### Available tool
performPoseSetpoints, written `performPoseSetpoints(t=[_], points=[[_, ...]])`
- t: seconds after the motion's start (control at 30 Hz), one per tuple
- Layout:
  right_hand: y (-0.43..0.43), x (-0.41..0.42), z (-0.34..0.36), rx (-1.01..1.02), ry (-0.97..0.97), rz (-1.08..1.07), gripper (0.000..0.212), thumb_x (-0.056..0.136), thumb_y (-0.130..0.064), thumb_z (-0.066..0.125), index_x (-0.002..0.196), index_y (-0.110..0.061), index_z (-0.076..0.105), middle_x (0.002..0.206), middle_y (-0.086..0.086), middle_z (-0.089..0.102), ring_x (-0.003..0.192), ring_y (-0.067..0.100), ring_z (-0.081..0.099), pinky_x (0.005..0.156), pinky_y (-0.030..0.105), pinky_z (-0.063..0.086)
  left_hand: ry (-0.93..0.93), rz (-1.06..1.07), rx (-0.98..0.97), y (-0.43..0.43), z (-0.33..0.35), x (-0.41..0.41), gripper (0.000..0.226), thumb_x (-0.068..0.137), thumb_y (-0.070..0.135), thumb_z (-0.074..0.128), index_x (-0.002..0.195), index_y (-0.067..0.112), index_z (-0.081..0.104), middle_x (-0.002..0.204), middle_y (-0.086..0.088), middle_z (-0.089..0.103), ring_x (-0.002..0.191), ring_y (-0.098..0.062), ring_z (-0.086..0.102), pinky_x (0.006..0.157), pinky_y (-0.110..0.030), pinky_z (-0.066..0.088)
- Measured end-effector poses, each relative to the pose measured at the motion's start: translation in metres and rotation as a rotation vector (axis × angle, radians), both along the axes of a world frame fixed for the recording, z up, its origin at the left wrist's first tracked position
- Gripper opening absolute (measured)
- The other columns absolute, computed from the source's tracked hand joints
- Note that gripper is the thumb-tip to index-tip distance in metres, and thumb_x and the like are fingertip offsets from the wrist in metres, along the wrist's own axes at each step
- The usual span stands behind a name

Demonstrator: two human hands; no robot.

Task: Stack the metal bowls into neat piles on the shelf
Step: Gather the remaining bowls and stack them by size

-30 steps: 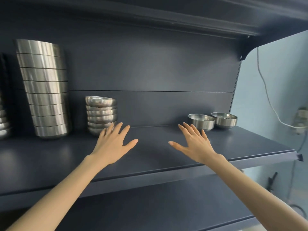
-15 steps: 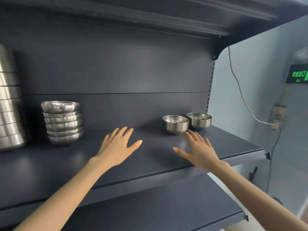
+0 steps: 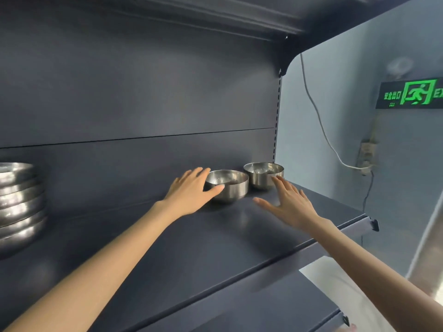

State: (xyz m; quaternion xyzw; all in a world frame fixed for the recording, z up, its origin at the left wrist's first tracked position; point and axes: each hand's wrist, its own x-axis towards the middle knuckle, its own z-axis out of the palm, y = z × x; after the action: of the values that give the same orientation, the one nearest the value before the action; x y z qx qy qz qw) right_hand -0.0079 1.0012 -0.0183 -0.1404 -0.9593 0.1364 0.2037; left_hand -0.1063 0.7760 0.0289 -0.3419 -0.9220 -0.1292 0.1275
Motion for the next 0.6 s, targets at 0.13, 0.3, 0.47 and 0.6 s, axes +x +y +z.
performPoseSetpoints(t=[0.13,0.3,0.47,0.6], points=[[0.026,-0.014,0.000,-0.045,0.003,-0.012,0.097,0.081,-0.077,0.042,0.155,-0.021,0.013,0.162,-0.003,0.013,0.148,0.019,0.017,0.119,0.049,0.018,-0.039,-0.046,0.019,0.040,0.002,-0.009,0.072,0.095,0.060,0.036,0.151,0.017,0.022,0.157,0.004,0.024,0.144,-0.018,0.021,0.111,-0.040,0.025],[0.062,-0.029,0.009,-0.074,0.055,0.042,0.087,0.084,-0.068,0.050,0.152,-0.024,0.019,0.158,-0.006,0.021,0.141,0.020,0.032,0.111,0.046,0.031,-0.062,-0.055,0.030,0.084,0.005,-0.024,0.077,0.092,0.062,0.041,0.151,0.018,0.022,0.158,0.004,0.023,0.145,-0.017,0.019,0.113,-0.039,0.024],[0.102,-0.049,0.015,-0.111,0.024,0.130,0.093,0.083,-0.065,0.056,0.153,-0.017,0.016,0.159,-0.004,0.018,0.142,0.019,0.031,0.111,0.040,0.029,-0.219,-0.019,0.079,0.119,0.007,-0.045,0.090,0.085,0.066,0.051,0.152,0.016,0.020,0.159,0.002,0.020,0.145,-0.019,0.022,0.115,-0.041,0.024],[0.128,-0.066,0.017,-0.134,-0.039,0.195,0.101,0.082,-0.064,0.059,0.154,-0.014,0.010,0.161,-0.002,0.013,0.144,0.019,0.026,0.111,0.038,0.028,-0.275,0.050,0.034,0.140,0.006,-0.058,0.101,0.077,0.070,0.059,0.152,0.014,0.020,0.159,0.000,0.021,0.145,-0.020,0.023,0.115,-0.040,0.025]])
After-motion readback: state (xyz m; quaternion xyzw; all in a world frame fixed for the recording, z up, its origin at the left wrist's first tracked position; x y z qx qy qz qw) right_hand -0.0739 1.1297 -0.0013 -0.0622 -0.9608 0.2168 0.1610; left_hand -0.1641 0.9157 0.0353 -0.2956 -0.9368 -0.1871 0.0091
